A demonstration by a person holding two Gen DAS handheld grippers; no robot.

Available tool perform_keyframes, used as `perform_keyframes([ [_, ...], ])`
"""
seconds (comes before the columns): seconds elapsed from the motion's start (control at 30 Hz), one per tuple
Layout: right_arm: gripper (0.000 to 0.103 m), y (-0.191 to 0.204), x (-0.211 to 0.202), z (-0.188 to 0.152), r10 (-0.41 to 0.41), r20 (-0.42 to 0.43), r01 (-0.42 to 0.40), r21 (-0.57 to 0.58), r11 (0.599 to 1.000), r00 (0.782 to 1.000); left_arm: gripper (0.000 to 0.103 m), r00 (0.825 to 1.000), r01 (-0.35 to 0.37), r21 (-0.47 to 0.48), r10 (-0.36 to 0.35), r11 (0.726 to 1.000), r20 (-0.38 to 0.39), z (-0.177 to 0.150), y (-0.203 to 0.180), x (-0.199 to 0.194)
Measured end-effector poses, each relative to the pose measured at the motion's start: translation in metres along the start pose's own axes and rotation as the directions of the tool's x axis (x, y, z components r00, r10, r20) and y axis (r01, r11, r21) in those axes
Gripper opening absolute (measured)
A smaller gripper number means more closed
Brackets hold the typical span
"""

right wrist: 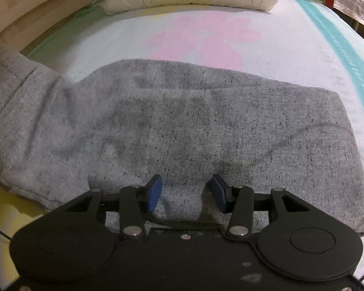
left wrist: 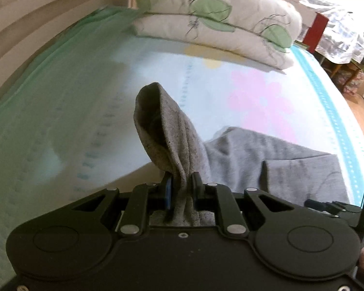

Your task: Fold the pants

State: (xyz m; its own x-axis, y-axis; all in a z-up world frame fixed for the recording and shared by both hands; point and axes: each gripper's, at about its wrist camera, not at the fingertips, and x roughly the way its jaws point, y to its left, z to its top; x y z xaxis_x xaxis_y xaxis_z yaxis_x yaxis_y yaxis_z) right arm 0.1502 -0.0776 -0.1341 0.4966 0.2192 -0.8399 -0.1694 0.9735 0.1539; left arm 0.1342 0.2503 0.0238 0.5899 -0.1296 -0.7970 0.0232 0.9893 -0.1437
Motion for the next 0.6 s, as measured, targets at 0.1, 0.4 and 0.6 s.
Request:
perform_keyframes([
  [0.1, 0.049, 0.005, -0.015, 0.004, 0.019, 0.097, -0.019, -0.002, 1.0, 0.995, 0.021, 1.0, 0.007, 0.013, -0.007, 1.0, 0.01, 0.003, -0.011, -0.002],
  [0.4, 0.047, 0.057, 0.001, -0.004, 0.085, 0.015, -0.079, -0.233, 0.969, 0.996, 0.021, 1.0, 0.025, 0.03, -0.026, 0.999, 0.017, 0.009, -0.031, -0.009],
  [0.6, 0.046, -0.003, -0.03, 0.018, 0.124, 0.078, -0.128, 0.042, 0.991, 0.989, 0.021, 0.997, 0.06, 0.077, -0.063, 0.995, 0.036, 0.023, -0.069, -0.02],
])
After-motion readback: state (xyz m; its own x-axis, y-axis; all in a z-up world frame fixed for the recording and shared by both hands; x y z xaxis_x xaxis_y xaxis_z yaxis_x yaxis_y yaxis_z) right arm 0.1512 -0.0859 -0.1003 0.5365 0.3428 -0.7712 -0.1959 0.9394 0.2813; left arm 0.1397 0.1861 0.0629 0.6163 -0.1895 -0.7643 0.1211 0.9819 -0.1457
